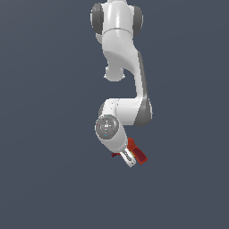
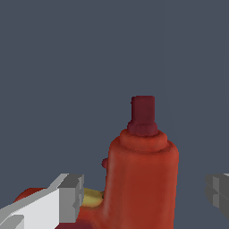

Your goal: Pick up the object and move it to a goal position.

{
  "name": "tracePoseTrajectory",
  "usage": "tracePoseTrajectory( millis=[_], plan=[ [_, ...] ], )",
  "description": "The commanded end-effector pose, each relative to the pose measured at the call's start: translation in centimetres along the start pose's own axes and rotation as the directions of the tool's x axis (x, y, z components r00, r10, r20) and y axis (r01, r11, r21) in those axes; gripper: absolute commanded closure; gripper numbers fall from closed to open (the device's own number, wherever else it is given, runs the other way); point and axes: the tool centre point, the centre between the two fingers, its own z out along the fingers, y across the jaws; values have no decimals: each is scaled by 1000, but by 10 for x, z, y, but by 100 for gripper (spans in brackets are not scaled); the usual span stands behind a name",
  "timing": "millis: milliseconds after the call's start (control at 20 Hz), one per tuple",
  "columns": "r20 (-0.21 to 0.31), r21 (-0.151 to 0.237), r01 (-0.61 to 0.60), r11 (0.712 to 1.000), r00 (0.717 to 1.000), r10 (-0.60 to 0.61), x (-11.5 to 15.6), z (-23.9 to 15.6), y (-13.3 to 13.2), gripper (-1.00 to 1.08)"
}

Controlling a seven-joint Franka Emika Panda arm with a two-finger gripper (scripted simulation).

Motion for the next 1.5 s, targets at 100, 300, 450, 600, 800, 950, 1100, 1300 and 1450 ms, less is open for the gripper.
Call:
tracePoseTrajectory(
  millis=[100,300,450,600,800,950,1100,1300,1450],
  plan=[
    [1,0,-2,1000,1000,2,0,12,0,-100],
    [1,0,-5,1000,1000,5,0,28,0,-100],
    [1,0,-5,1000,1000,5,0,30,0,108],
    [1,0,-5,1000,1000,5,0,30,0,108],
    [1,0,-5,1000,1000,5,0,30,0,108],
    [0,1,-4,1000,1000,4,0,29,0,108],
    [0,1,-4,1000,1000,4,0,27,1,108],
    [0,1,-4,1000,1000,4,1,20,8,108],
    [1,2,-4,1000,1000,4,3,10,17,108]
  ],
)
